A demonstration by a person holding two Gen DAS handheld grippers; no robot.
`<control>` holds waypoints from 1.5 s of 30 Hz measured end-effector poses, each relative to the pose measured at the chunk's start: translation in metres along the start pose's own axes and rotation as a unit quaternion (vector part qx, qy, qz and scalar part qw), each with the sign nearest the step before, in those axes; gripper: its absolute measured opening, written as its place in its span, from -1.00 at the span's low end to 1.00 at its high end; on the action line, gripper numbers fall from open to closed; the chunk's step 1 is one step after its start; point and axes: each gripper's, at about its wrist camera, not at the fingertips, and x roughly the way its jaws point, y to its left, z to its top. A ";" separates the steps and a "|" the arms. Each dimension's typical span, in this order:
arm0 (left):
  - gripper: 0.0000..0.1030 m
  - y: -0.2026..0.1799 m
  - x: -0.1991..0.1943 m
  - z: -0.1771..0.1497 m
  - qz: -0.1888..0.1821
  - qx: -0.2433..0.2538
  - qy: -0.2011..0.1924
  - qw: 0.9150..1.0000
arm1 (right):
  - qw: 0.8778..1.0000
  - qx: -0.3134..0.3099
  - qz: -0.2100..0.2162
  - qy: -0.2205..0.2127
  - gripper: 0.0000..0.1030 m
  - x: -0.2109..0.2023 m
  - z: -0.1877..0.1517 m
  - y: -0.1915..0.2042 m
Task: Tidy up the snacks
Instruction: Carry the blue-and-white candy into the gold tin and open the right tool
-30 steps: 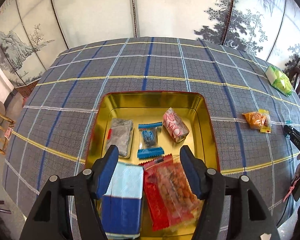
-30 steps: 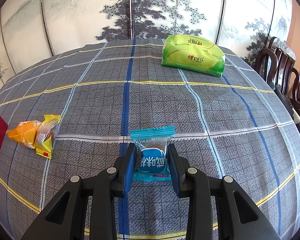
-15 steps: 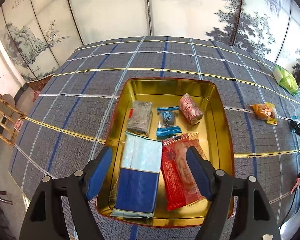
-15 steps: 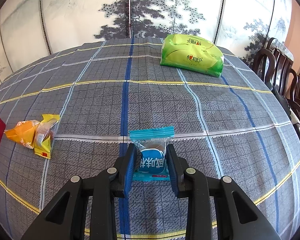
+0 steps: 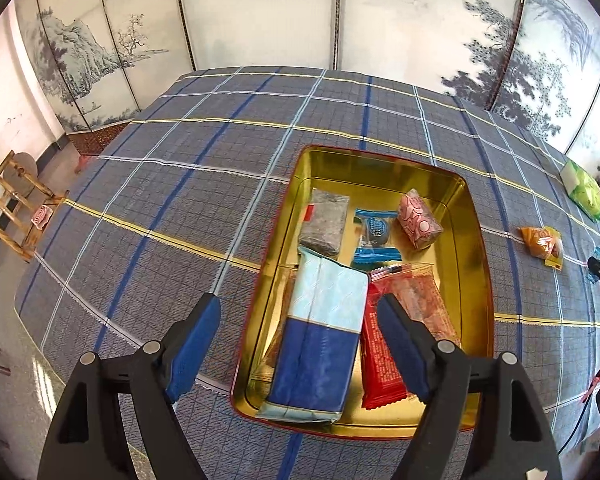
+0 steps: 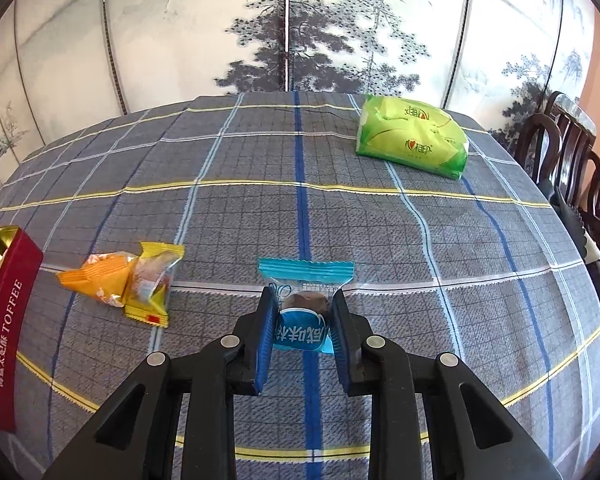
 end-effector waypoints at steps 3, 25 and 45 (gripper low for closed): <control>0.51 0.008 -0.002 0.000 0.001 -0.009 -0.002 1.000 | 1.000 -0.012 0.024 -0.005 -0.48 -0.011 0.001 0.019; 0.54 0.074 -0.007 -0.022 0.048 -0.057 0.013 0.997 | 0.962 -0.159 0.224 0.003 -0.48 -0.038 0.002 0.259; 0.55 0.088 -0.004 -0.027 0.058 -0.066 0.027 0.996 | 0.954 -0.194 0.224 0.039 -0.46 -0.014 -0.012 0.305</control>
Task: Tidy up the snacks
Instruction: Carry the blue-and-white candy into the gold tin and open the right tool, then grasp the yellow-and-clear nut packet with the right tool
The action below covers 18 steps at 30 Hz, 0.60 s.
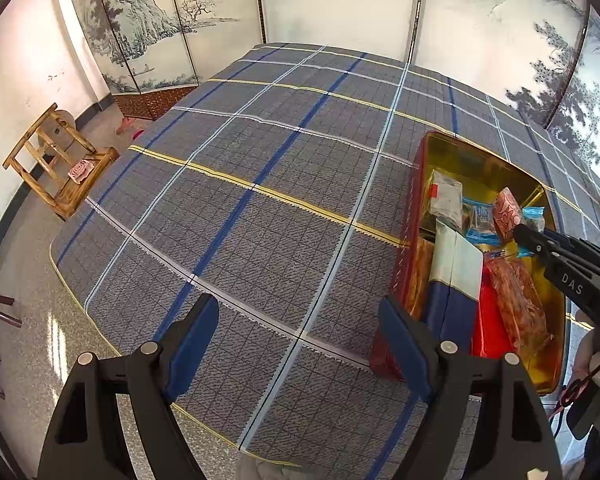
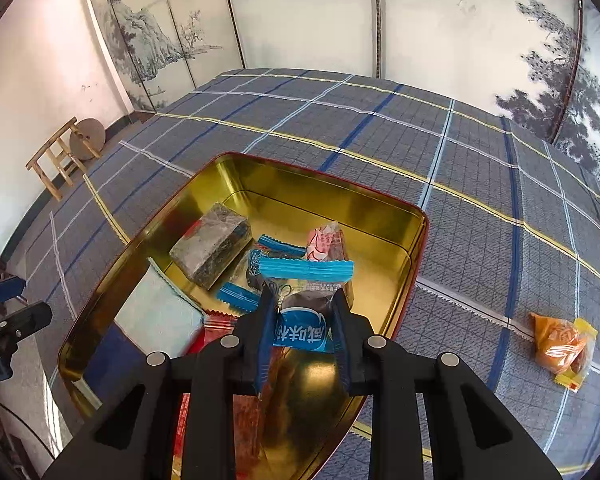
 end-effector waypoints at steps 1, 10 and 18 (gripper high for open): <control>0.55 0.000 0.000 0.001 0.000 0.000 0.001 1.000 | 1.000 0.002 0.002 0.001 -0.46 0.000 0.000 0.000; 0.56 -0.006 -0.004 0.002 -0.002 0.005 -0.005 1.000 | 1.000 0.002 0.009 0.000 -0.39 -0.004 0.001 0.004; 0.56 -0.011 -0.008 0.003 -0.013 0.007 -0.002 1.000 | 0.999 0.017 0.018 -0.028 -0.15 -0.029 0.005 -0.004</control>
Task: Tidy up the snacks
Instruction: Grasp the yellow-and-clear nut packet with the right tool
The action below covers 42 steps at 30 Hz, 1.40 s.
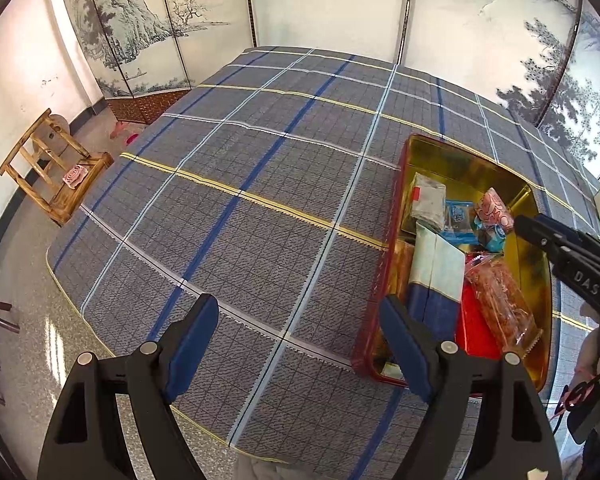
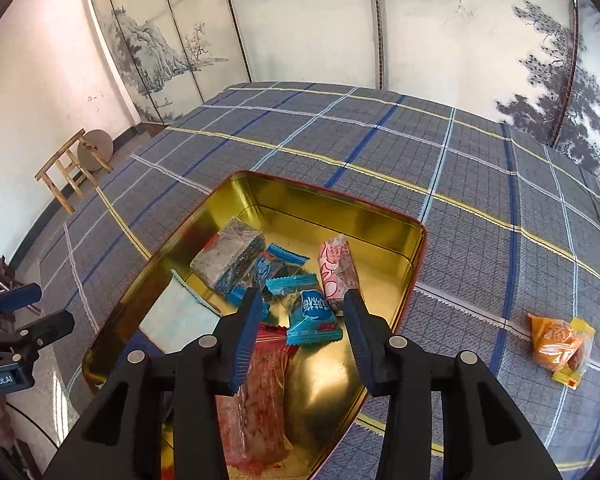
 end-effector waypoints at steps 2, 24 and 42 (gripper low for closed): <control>0.56 -0.004 -0.001 0.000 -0.003 0.003 0.000 1.000 | 1.000 0.007 -0.001 -0.012 -0.14 -0.010 0.001 -0.006; 0.56 -0.093 -0.005 0.012 -0.051 0.087 -0.014 0.995 | 0.976 0.143 -0.163 0.004 -0.14 -0.066 -0.057 -0.197; 0.56 -0.160 -0.006 0.020 -0.075 0.148 -0.020 0.986 | 0.970 0.171 -0.172 0.008 -0.16 -0.026 -0.062 -0.220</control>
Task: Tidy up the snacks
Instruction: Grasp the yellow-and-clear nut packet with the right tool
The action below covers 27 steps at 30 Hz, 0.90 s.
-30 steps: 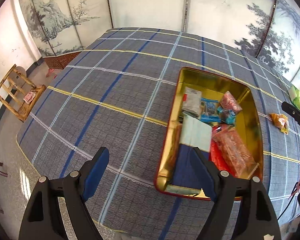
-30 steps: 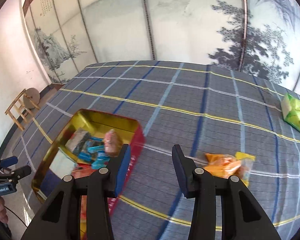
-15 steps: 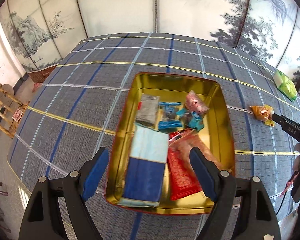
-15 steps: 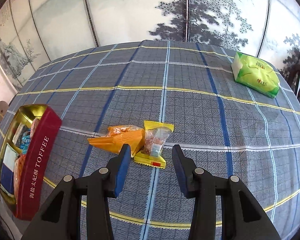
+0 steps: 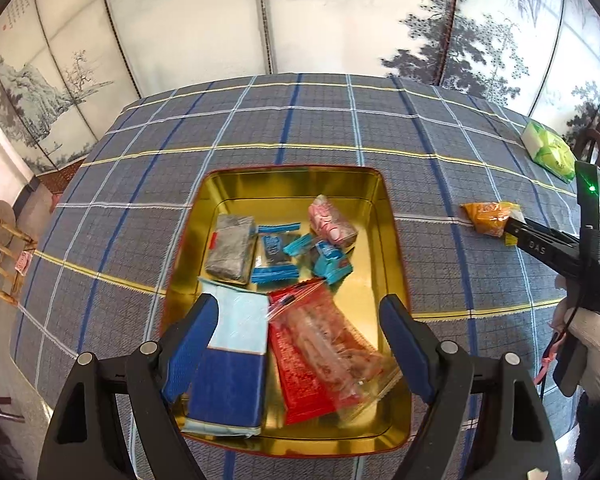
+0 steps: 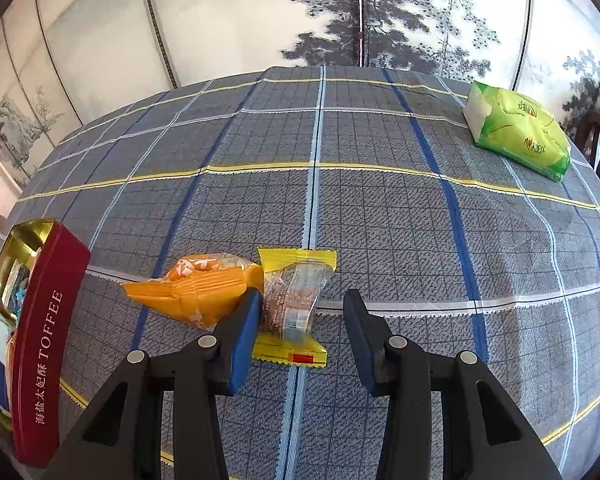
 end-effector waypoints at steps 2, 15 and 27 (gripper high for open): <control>0.56 -0.009 0.001 0.002 -0.002 0.008 0.001 1.000 | 1.000 -0.007 -0.003 -0.005 -0.18 0.002 0.000 0.002; 0.56 -0.071 0.012 0.015 -0.027 0.056 -0.009 0.998 | 0.999 -0.023 -0.004 -0.030 -0.45 0.000 -0.007 -0.006; 0.56 -0.132 0.040 0.030 -0.093 0.071 -0.018 0.993 | 0.997 0.020 -0.067 -0.034 -0.46 -0.015 -0.015 -0.101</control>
